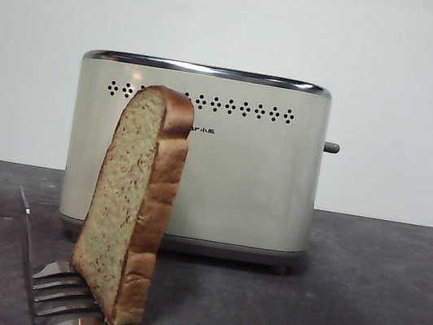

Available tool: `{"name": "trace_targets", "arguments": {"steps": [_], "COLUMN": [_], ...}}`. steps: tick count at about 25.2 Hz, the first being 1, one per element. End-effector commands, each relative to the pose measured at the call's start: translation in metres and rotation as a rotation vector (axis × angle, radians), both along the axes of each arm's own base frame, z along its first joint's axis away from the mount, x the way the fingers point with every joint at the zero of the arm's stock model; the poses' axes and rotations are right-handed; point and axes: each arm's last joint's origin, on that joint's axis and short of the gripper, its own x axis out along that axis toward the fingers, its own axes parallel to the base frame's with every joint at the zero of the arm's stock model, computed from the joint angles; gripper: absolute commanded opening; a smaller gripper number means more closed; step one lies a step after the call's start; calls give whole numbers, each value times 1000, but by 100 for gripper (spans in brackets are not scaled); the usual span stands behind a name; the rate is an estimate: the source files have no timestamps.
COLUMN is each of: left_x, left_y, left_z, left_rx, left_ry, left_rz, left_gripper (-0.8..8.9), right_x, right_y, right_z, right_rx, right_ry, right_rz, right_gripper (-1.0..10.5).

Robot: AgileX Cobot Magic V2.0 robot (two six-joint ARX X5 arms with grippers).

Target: Pick up a slice of bread from the rack,put the bread on the toaster,press the button

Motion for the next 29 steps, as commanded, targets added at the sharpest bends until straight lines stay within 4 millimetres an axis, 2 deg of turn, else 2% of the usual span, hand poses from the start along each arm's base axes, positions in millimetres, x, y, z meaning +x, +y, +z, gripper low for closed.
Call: {"name": "trace_targets", "arguments": {"steps": [1,6,9,14,21,22,26,29], "left_x": [1,-2,-5,-3,-4,-5,-7,-5], "left_y": [-15,-47,-63,-84,-114,-118,-132,-139], "left_z": [15,38,47,50,36,34,27,21], "left_rx": [225,422,488,642,848,868,935,971], "left_ry": [-206,-433,-518,-516,-561,-570,-579,-577], "left_rz": [-262,-623,-769,-765,-882,-901,-945,-977], "left_gripper": [-5,-3,-1,1,75,112,471,503], "right_x": [1,9,12,15,15,15,16,15], "right_y": [1,4,5,5,6,6,6,6], "right_z": [10,20,20,19,20,20,19,18], "right_rx": [-94,-125,-121,-149,-199,-199,-197,-197], "right_ry": [-19,-1,45,109,92,93,102,114], "right_rz": [51,138,160,177,213,213,221,222], "right_gripper": [-3,-3,-3,-3,-3,-3,-3,-3]}}
